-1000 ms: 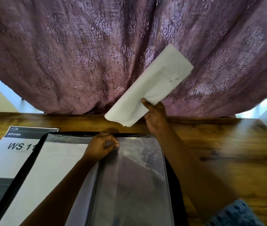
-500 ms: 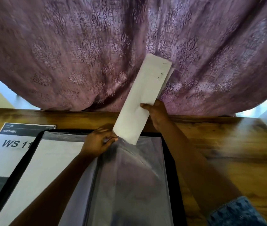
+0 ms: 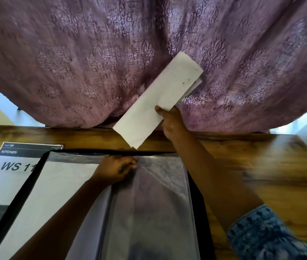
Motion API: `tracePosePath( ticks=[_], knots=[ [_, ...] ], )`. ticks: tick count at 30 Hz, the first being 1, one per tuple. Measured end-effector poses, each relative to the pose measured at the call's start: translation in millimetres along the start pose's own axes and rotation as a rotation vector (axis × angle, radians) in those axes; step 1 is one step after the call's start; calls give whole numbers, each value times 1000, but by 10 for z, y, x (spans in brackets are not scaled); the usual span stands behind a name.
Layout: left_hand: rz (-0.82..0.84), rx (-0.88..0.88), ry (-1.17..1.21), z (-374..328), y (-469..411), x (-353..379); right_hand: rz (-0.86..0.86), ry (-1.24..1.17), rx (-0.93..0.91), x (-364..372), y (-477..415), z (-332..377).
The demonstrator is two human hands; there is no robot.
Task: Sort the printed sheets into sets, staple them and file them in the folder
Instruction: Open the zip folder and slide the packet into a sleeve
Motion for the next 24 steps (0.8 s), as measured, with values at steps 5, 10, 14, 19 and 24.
tracePosePath(
  ticks=[5, 10, 14, 19, 24],
  knots=[
    [-53, 136, -158, -24, 56, 7, 86, 41, 140, -157, 112, -216],
    [-66, 212, -241, -12, 119, 37, 203, 149, 181, -323, 156, -218],
    [-48, 90, -165, 8, 76, 17, 254, 247, 180, -440, 117, -150],
    [54, -181, 114, 4, -122, -60, 257, 308, 176, -401, 84, -10],
    [270, -399, 377, 79, -281, -30, 373, 509, 271, -295, 86, 73]
  ],
)
Point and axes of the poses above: each hand's wrist, its own y-axis away from the middle knuckle, its own x-axis out of the palm, z = x × y, the point moved 2 cm from there along -y, towards the middle knuckle, and after that the axes turned 9 degrees about -x, right-handed, at the moved point
